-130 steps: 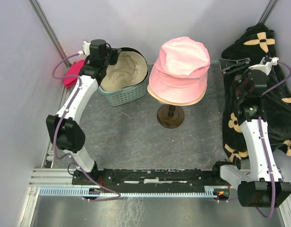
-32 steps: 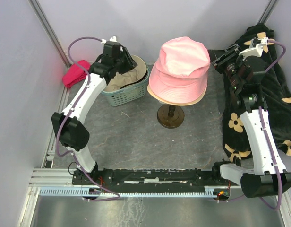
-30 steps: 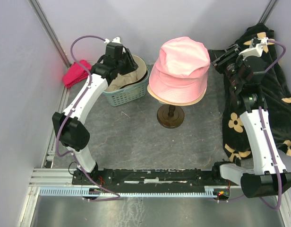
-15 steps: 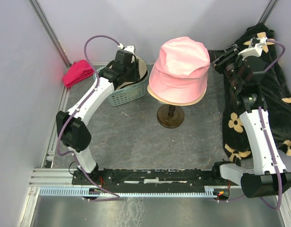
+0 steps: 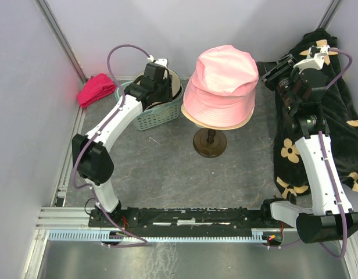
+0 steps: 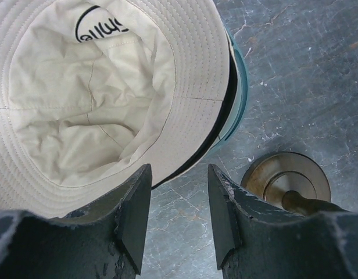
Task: Stack the hats
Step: Pick up the hat from the bin.
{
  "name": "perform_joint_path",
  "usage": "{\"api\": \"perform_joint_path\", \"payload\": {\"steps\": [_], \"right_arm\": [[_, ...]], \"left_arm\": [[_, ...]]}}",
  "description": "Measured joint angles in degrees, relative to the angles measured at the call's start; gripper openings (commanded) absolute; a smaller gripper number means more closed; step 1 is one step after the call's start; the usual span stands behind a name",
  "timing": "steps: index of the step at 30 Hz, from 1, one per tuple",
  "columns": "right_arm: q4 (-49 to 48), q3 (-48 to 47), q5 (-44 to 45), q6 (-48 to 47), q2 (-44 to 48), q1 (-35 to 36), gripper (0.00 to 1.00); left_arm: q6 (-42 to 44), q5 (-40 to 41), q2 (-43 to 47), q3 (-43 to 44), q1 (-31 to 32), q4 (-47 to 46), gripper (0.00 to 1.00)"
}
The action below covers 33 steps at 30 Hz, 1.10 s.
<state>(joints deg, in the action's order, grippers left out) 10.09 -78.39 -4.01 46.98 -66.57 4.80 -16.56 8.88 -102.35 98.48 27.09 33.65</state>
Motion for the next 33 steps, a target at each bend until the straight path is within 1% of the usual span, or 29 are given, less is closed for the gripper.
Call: {"api": "perform_joint_path", "payload": {"steps": [8, 20, 33], "right_arm": [[0.33, -0.26, 0.63, -0.79, 0.02, 0.00, 0.44], [0.57, -1.31, 1.09, -1.40, 0.02, -0.02, 0.44], [0.92, -2.01, 1.29, -1.95, -0.02, 0.00, 0.44]], "left_arm": [[0.04, 0.07, -3.02, 0.00, 0.00, -0.35, 0.51], [0.74, 2.62, -3.87, 0.26, 0.02, -0.81, 0.51], [2.56, 2.56, -6.80, 2.40, 0.02, -0.90, 0.50]]}}
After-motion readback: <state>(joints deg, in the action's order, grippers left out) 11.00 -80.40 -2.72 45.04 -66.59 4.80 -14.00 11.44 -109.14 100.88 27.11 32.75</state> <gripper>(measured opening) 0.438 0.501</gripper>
